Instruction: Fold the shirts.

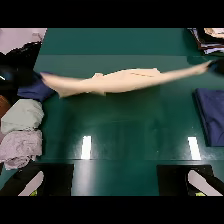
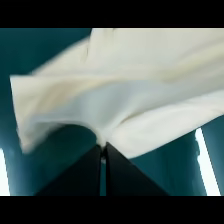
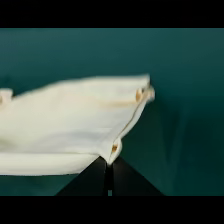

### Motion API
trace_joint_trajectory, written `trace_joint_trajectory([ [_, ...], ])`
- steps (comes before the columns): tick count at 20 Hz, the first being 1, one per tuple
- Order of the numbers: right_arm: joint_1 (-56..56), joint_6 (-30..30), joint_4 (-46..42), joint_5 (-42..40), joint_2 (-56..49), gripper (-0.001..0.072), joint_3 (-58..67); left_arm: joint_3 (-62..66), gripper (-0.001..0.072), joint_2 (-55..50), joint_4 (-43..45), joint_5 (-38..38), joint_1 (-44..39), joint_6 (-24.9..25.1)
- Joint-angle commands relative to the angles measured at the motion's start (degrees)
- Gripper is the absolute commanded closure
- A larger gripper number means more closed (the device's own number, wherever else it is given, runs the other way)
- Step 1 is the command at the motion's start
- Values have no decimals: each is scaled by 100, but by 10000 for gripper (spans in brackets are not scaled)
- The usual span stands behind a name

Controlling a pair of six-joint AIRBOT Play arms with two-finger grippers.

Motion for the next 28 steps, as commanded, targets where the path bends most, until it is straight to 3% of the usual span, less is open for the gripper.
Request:
trace_joint_trajectory([
  [1,57,37,-190,-507,544,698,1657,2426,680,35,2,221,0,-138],
  [6,57,374,-1174,-367,984,699,3027,4710,680,35,-74,588,0,-295],
  [11,59,654,-1893,398,1001,700,3672,5241,681,33,-1093,533,0,-411],
  [17,61,721,-1777,1180,267,700,2369,2835,680,-129,-1008,35,0,-407],
  [21,74,721,-1779,1517,-831,700,1421,1373,680,-1178,-957,-348,0,-42],
  [25,339,717,-1788,1196,-1956,700,649,872,680,-2811,-957,-151,0,44],
  [28,533,717,-1781,564,-2841,699,640,870,680,-3950,-1126,511,0,286],
])
